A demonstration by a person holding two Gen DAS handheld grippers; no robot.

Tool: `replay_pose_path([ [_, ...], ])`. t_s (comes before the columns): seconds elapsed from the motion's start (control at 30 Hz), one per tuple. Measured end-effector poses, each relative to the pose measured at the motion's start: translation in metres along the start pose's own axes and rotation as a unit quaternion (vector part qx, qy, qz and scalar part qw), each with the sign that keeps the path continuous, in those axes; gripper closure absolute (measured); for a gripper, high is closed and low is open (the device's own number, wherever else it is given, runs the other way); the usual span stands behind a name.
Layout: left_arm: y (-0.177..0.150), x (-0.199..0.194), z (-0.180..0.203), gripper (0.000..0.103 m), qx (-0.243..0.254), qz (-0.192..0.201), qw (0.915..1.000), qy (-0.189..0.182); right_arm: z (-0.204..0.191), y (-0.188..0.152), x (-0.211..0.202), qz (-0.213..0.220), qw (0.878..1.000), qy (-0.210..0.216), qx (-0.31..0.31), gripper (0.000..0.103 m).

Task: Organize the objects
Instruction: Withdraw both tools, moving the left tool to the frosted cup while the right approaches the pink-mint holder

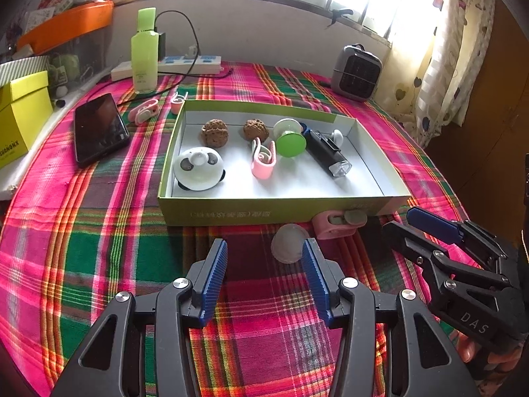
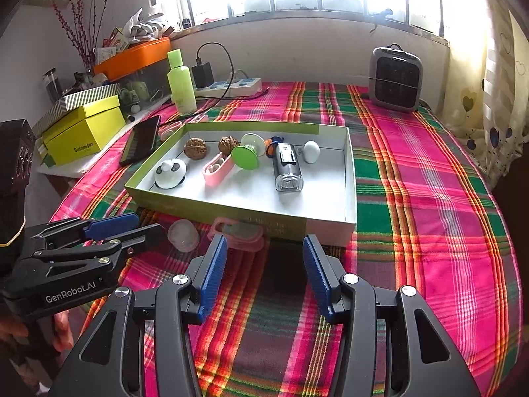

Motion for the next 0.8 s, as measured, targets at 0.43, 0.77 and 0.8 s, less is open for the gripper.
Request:
replay_pose_path([
  [0.43,0.000,0.020,0.008,0.055,0.010,-0.020,0.9997,-0.001,0.004,-0.007,0.008,-0.013,1.000,0.004,0.004,0.054],
  [0.77,0.004,0.024,0.008,0.057,0.007,-0.011,0.9999,-0.001,-0.002,-0.002,0.019,-0.022,0.999,0.019,-0.016,0.054],
  [0.8,0.004,0.023,0.007,0.059,0.006,-0.011,0.9999,-0.001,-0.002,-0.002,0.020,-0.023,0.999,0.023,-0.017,0.054],
])
Point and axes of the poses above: each gripper's, at about its wrist camera, not at the fingertips, and x roughly the way its jaws point, z to its right, y to its top, the point moved 1 cm from there along x, roughly the way its jaws point, and after that the axes turned 4 degrees about -z, right-handed, at the moved point
